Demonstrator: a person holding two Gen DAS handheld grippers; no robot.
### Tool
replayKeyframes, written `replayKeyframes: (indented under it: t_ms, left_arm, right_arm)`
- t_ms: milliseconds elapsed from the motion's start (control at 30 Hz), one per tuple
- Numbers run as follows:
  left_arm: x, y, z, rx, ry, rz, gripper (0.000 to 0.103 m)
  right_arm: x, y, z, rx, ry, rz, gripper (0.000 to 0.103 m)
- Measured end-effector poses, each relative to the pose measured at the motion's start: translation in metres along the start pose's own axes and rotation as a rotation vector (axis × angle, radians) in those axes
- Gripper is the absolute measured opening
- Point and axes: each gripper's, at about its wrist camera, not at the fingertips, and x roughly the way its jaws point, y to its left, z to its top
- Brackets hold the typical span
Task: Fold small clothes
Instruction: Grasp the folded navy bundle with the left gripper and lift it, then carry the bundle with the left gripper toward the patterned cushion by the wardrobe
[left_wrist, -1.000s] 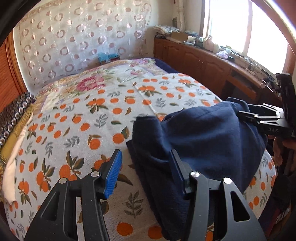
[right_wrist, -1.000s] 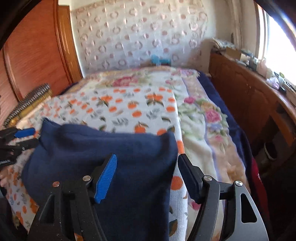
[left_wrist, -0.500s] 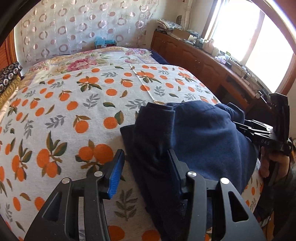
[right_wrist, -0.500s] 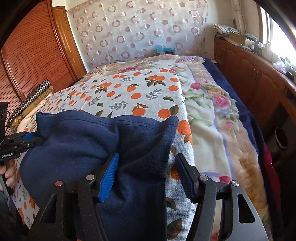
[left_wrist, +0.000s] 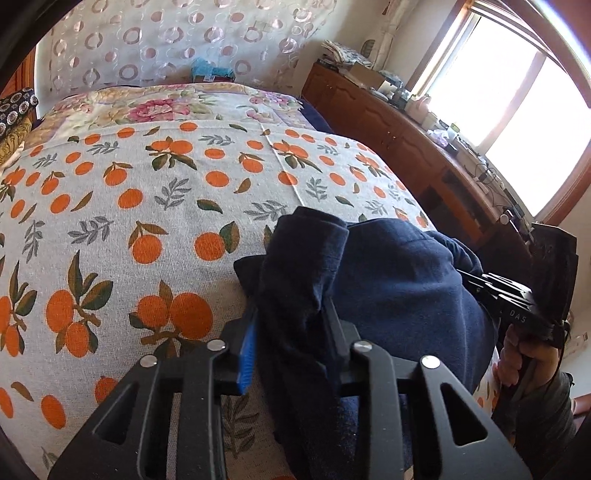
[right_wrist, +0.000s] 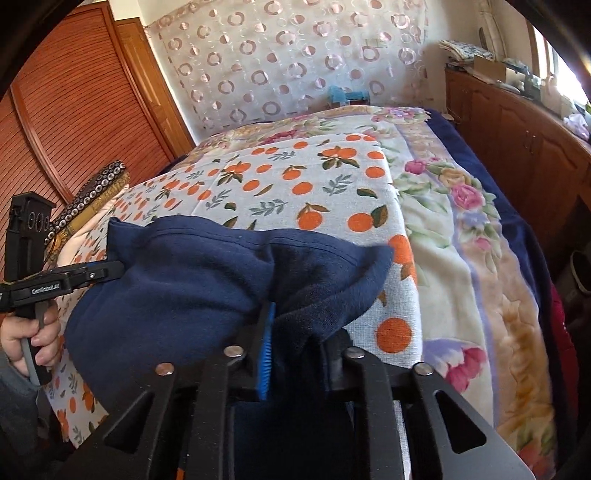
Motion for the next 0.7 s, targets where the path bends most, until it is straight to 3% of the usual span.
replayKeyframes:
  t_ms: [133, 500, 700]
  left_arm:
    - [-0.015, -0.004, 0.001, 0.012, -0.035, -0.033, 0.015]
    - [-0.093, -0.046, 0.008, 0.123, -0.206, -0.07, 0.015]
    - [-0.141, -0.039, 0.017, 0.14, -0.299, -0.046, 0.015]
  right_arm:
    - [-0.01, 0.007, -0.002, -0.038, -0.041, -0.021, 0.013]
    - [-0.064, 0.032, 0.014, -0.1, -0.209, 0.007, 0.011]
    - [-0.078, 0.063, 0.038, -0.183, -0.274, 0.03, 0.011]
